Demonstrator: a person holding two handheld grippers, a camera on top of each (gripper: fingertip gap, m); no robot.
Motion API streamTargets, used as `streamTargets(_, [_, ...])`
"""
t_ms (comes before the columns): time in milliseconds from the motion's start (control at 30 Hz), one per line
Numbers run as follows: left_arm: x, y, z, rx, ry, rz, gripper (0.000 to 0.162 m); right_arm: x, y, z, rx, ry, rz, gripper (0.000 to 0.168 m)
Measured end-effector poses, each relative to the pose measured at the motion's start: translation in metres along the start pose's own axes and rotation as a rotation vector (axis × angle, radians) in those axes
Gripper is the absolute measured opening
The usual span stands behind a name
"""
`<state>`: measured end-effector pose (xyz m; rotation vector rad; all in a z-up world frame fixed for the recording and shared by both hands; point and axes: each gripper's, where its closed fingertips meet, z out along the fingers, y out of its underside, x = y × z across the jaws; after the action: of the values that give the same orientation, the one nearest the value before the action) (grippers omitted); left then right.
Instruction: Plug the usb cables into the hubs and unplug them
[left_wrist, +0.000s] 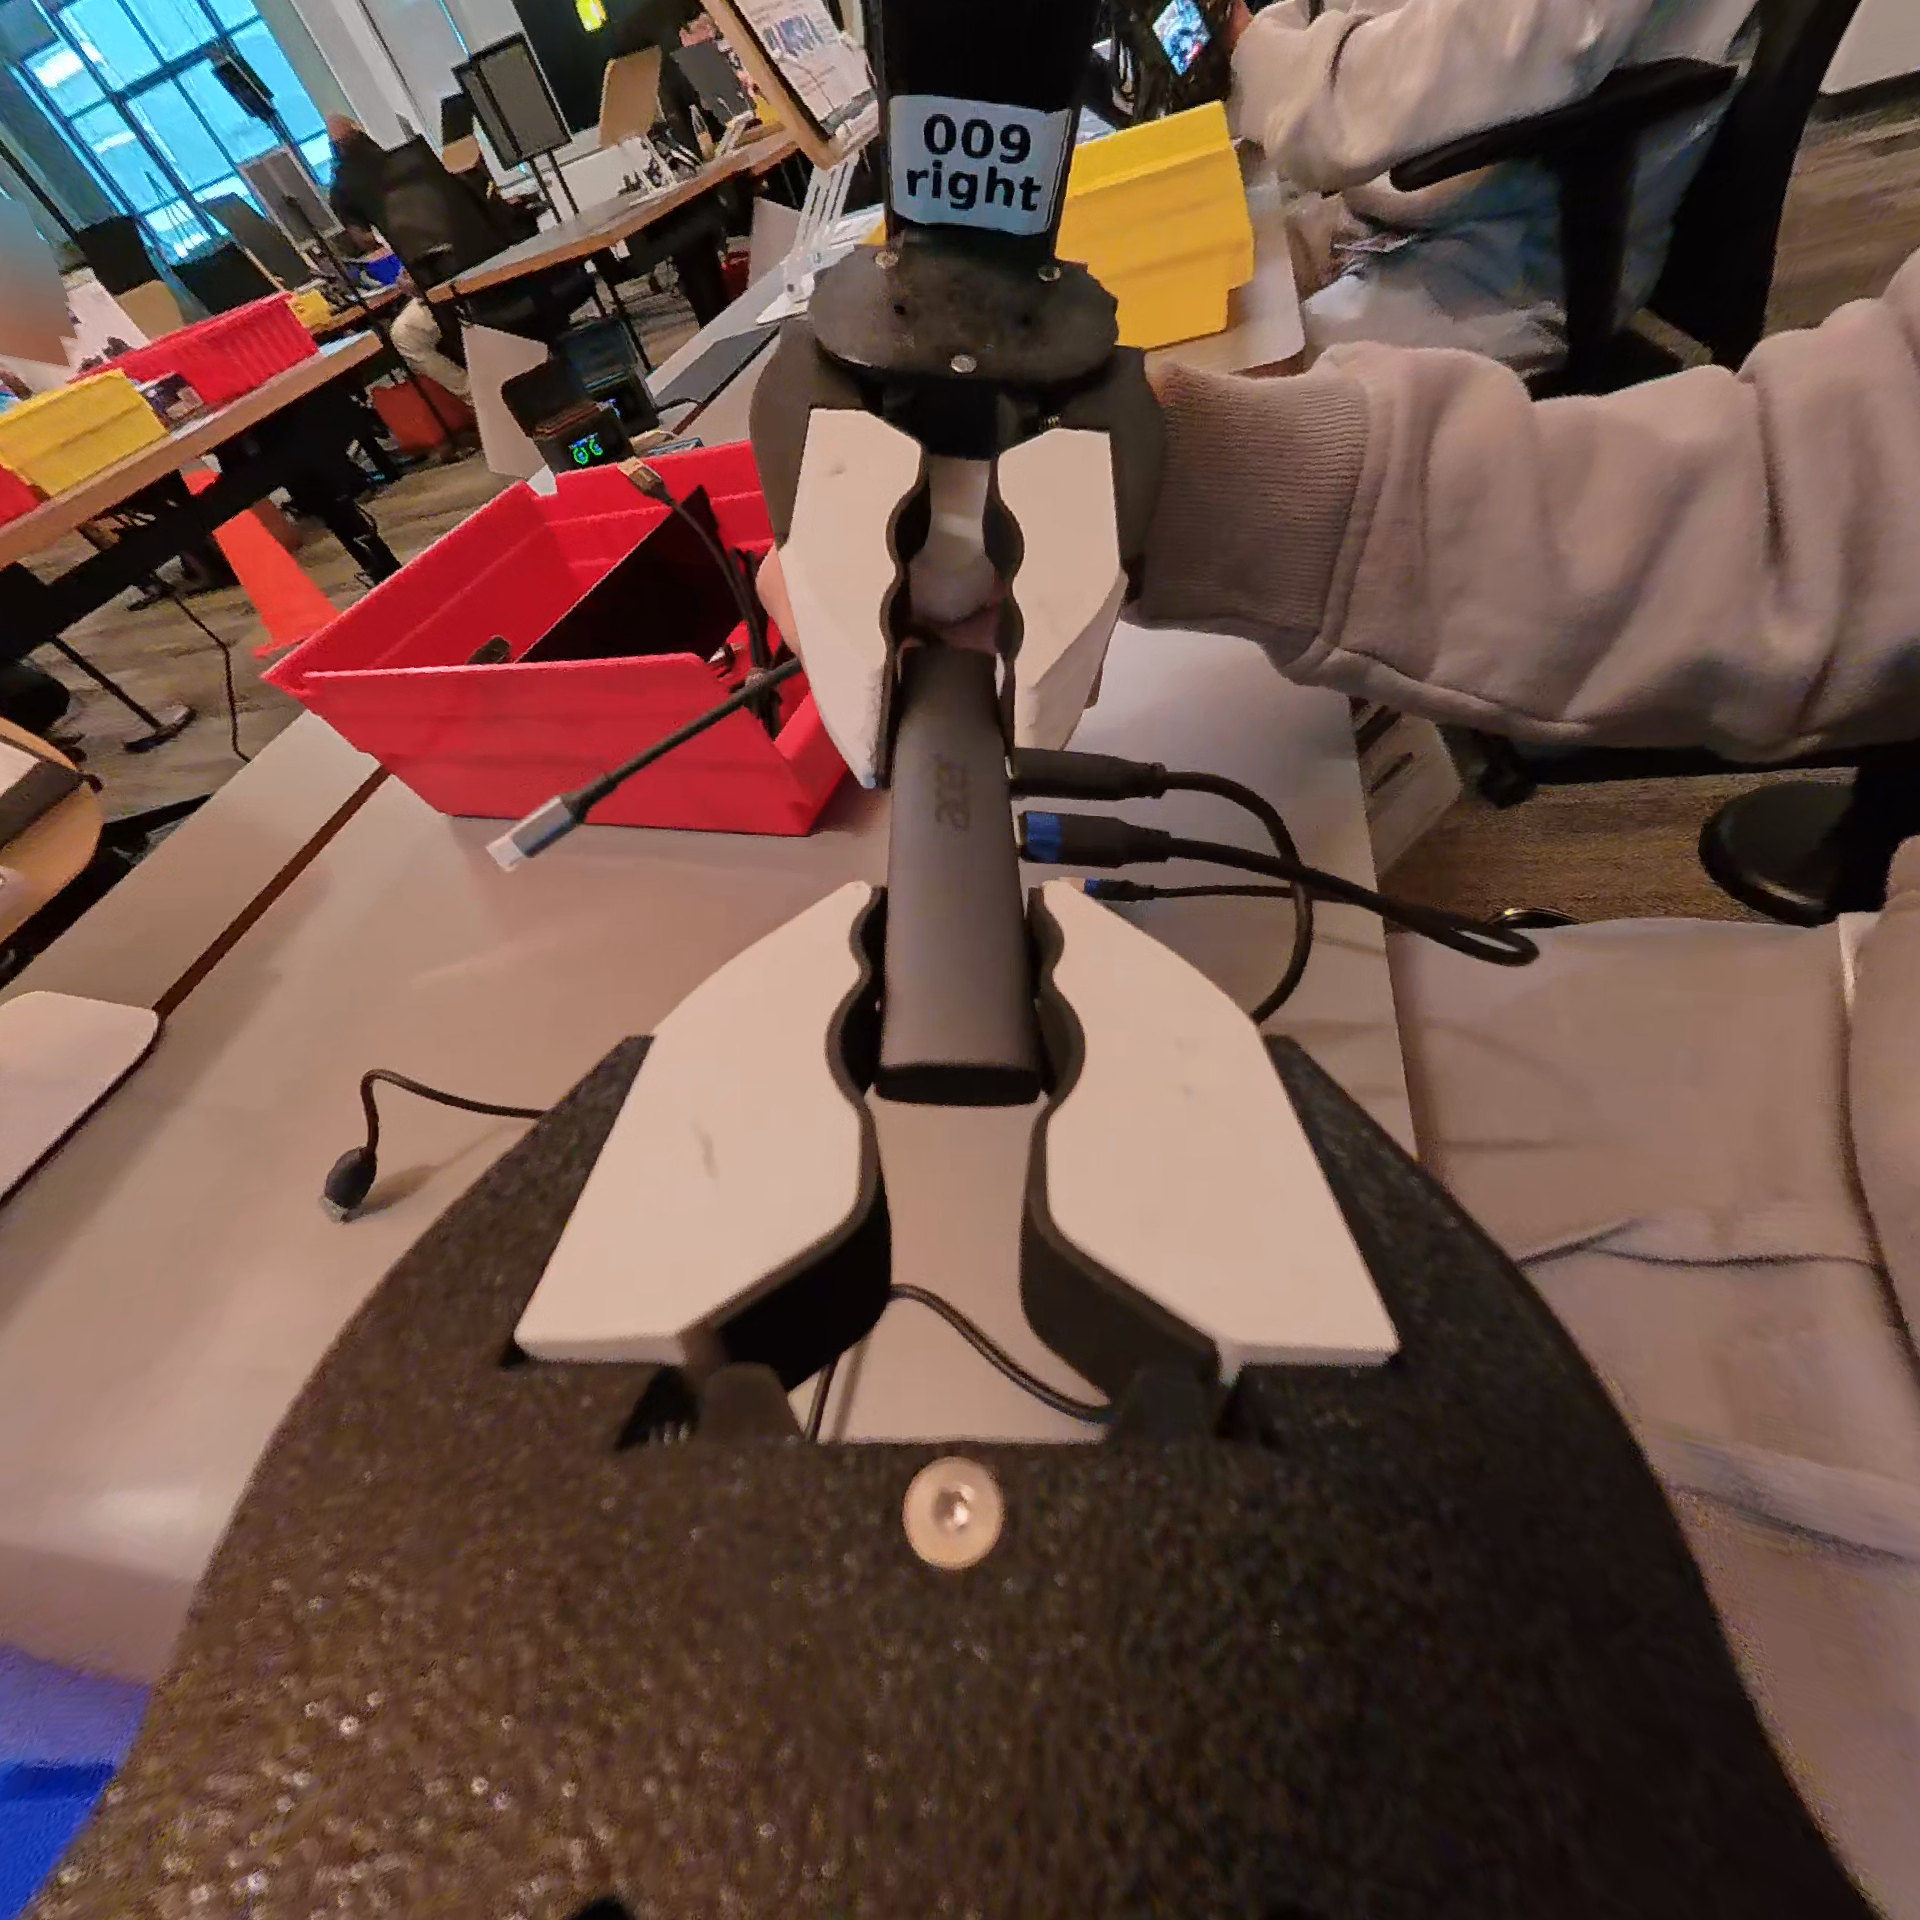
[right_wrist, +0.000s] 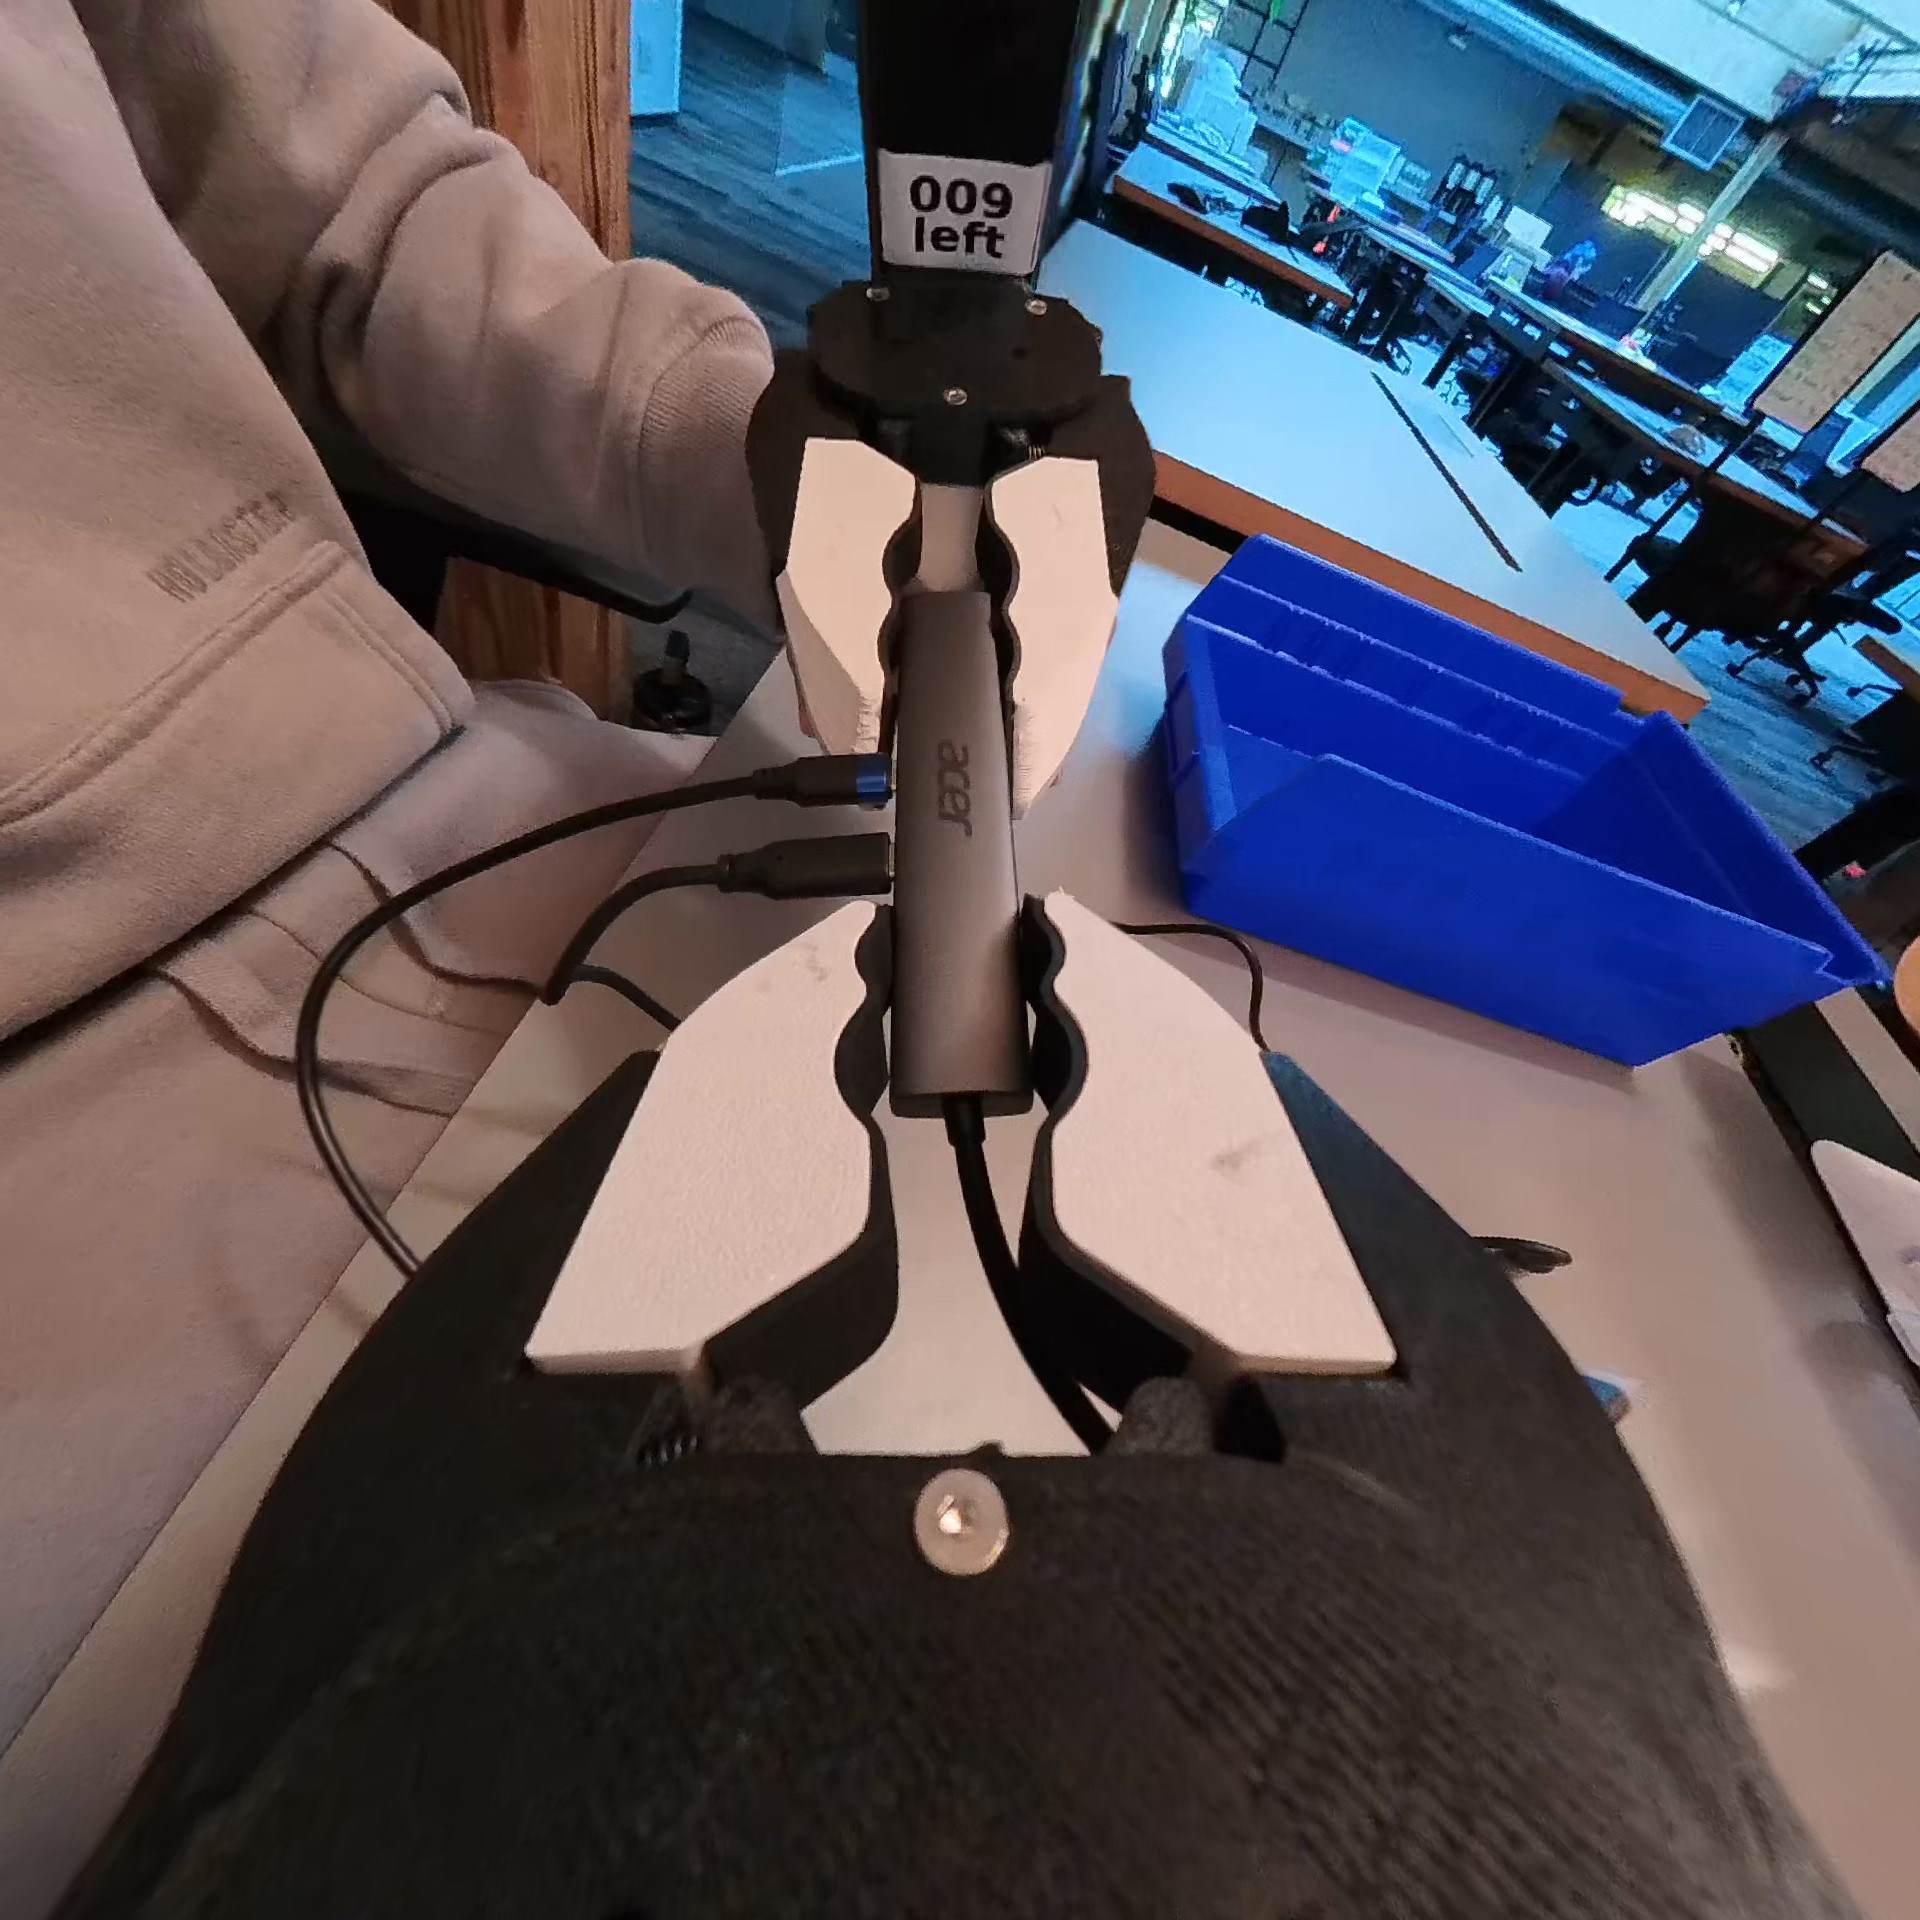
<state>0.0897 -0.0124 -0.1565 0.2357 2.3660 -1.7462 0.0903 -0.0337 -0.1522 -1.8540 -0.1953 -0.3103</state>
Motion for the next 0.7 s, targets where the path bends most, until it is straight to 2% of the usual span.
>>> streamTargets(200, [-0.007,0.005,0.004,-0.003,-0.072,-0.029,0.024,0.009,0.008,-0.002,-0.01,0.046,0.032,0.025])
streamTargets(300, [-0.022,0.005,0.003,0.003,-0.187,-0.063,0.024,0.039,0.006,-0.01,-0.003,0.243,0.06,0.047])
streamTargets(400, [-0.05,0.01,-0.002,-0.014,-0.411,-0.098,0.024,0.07,-0.009,-0.027,0.048,0.454,0.147,0.065])
streamTargets(467, [-0.067,0.016,-0.006,0.004,-0.535,-0.157,0.024,0.081,-0.023,-0.038,0.085,0.545,0.188,0.063])
streamTargets(533, [-0.084,0.018,-0.012,0.044,-0.656,-0.217,0.024,0.074,-0.034,-0.031,0.109,0.499,0.218,0.053])
streamTargets(600, [-0.098,0.018,-0.016,0.097,-0.757,-0.274,0.024,0.076,-0.032,-0.019,0.072,0.531,0.251,0.047])
streamTargets(700, [-0.109,0.013,-0.012,0.213,-0.82,-0.308,0.024,0.095,-0.018,-0.006,0.049,0.677,0.317,0.042])
